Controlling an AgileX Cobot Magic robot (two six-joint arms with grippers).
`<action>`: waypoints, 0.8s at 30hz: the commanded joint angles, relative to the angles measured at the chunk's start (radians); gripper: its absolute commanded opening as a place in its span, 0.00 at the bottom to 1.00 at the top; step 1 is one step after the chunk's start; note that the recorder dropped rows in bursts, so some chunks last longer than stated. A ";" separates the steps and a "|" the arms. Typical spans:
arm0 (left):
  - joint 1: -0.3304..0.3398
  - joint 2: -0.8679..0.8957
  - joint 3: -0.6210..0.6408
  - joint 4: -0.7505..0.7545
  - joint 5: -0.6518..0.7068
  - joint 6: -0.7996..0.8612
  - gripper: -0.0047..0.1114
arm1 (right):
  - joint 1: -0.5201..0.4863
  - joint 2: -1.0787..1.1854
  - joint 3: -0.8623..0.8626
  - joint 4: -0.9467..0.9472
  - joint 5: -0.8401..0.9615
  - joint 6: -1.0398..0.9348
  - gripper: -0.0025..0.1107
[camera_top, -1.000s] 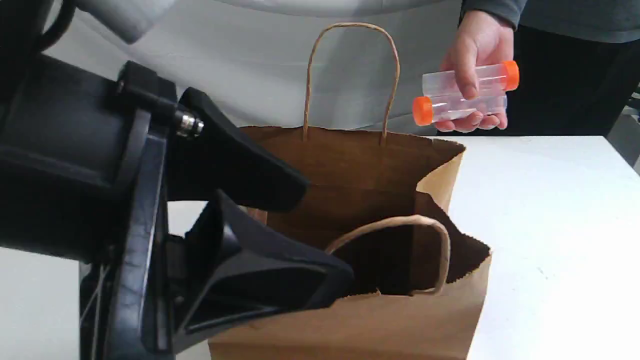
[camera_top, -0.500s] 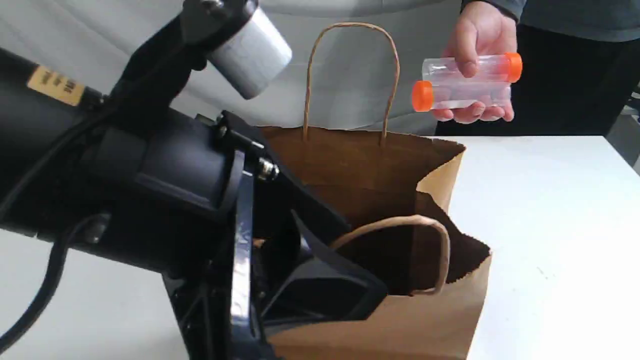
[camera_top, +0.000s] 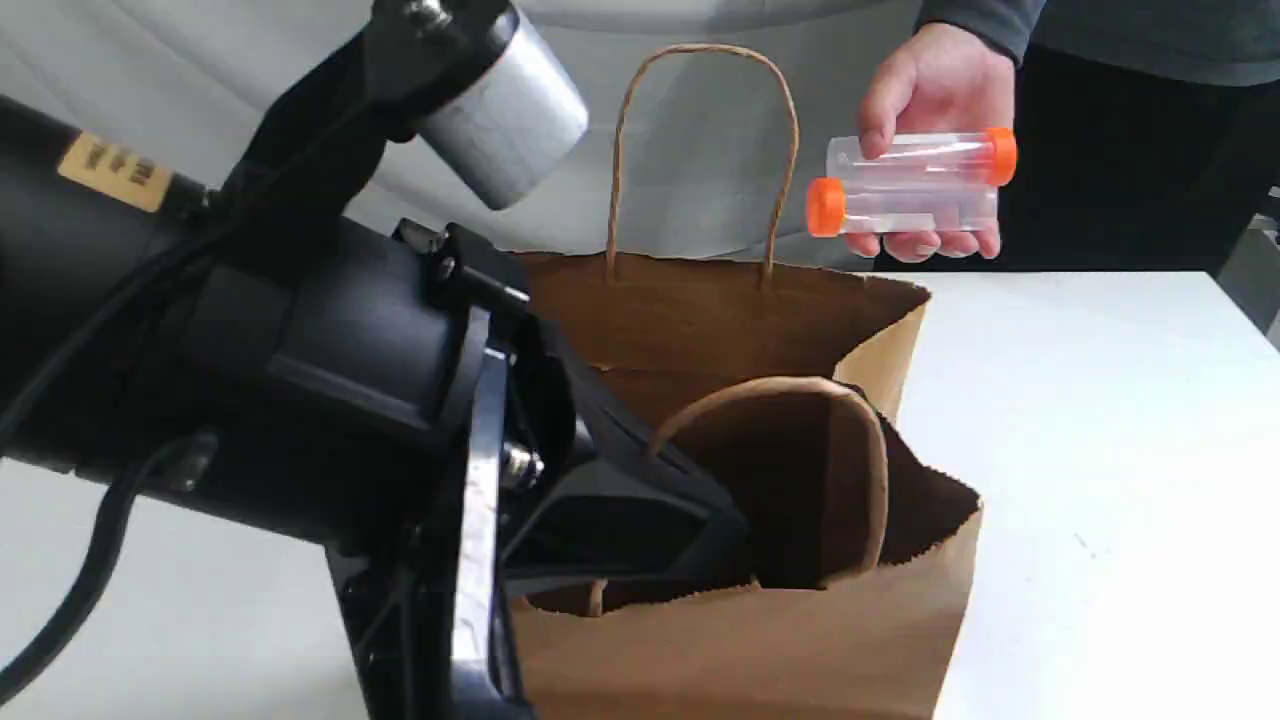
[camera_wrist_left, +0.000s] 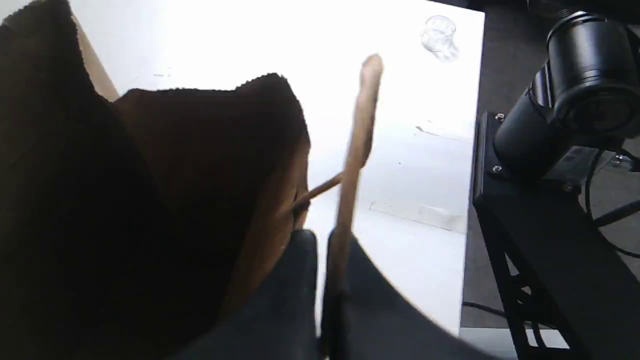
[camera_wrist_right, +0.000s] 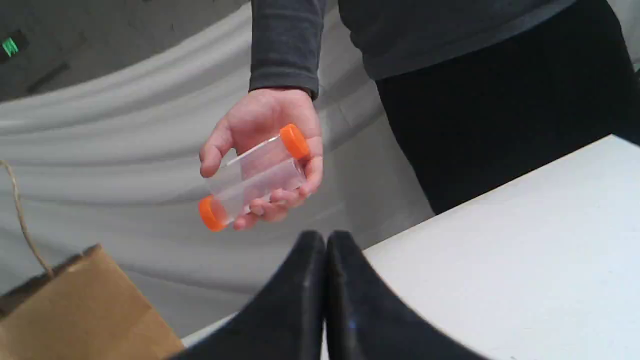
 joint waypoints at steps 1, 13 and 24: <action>-0.006 0.001 -0.006 -0.019 -0.006 0.010 0.04 | -0.005 -0.005 -0.086 -0.012 0.018 -0.021 0.02; -0.006 0.001 -0.006 -0.025 -0.009 0.017 0.04 | 0.005 0.452 -0.743 -0.213 0.405 -0.216 0.02; -0.006 0.001 -0.006 -0.023 -0.016 0.018 0.04 | 0.017 1.046 -1.449 0.030 1.006 -0.551 0.02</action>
